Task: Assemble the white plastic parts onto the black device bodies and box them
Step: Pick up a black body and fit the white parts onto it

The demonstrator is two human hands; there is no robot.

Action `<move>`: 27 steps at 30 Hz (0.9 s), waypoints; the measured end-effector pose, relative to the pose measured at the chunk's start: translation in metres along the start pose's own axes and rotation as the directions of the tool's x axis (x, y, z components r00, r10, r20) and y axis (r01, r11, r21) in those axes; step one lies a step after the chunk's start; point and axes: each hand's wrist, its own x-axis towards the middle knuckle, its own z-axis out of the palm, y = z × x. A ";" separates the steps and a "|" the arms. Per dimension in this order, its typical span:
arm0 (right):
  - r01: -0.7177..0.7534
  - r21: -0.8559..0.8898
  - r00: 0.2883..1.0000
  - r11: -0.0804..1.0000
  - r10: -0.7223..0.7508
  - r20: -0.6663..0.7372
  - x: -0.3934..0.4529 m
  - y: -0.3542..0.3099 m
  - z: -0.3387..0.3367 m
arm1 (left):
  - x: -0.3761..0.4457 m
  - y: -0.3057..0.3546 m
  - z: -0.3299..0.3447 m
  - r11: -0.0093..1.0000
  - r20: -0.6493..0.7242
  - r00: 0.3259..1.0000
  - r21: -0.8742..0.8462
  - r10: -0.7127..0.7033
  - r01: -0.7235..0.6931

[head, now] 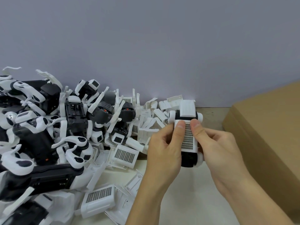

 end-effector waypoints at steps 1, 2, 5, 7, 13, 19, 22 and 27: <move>0.004 0.003 1.000 1.000 -0.004 -0.011 0.000 0.000 0.000 | 0.000 0.000 0.000 1.000 -0.005 1.000 0.011 0.000 0.000; 0.003 0.005 1.000 1.000 -0.003 -0.011 0.000 0.000 0.001 | 0.000 0.000 0.001 1.000 -0.013 1.000 0.016 -0.003 0.003; -0.029 0.030 0.999 0.999 0.029 0.014 -0.001 0.001 0.002 | 0.000 -0.002 0.001 0.998 -0.018 0.998 -0.036 -0.054 0.053; -0.045 0.044 0.999 0.998 0.046 -0.011 0.000 0.003 0.001 | 0.000 -0.001 0.000 0.988 0.023 0.994 -0.103 -0.110 0.112; -0.098 0.059 0.988 0.993 0.090 0.128 0.003 0.003 -0.007 | 0.002 -0.008 -0.001 0.991 -0.034 0.992 -0.057 -0.121 0.119; 0.044 -0.062 0.999 0.997 -0.043 0.017 0.002 0.007 -0.002 | 0.002 -0.009 -0.003 0.996 -0.049 0.995 -0.025 -0.087 0.086; 0.056 -0.050 0.998 0.997 -0.058 -0.034 0.003 0.007 -0.001 | 0.002 -0.007 -0.001 0.978 -0.004 0.986 -0.130 -0.165 0.163; -0.031 0.000 0.996 1.000 0.031 0.086 0.004 0.005 -0.009 | 0.002 -0.006 -0.001 0.973 0.037 0.985 -0.155 -0.167 0.170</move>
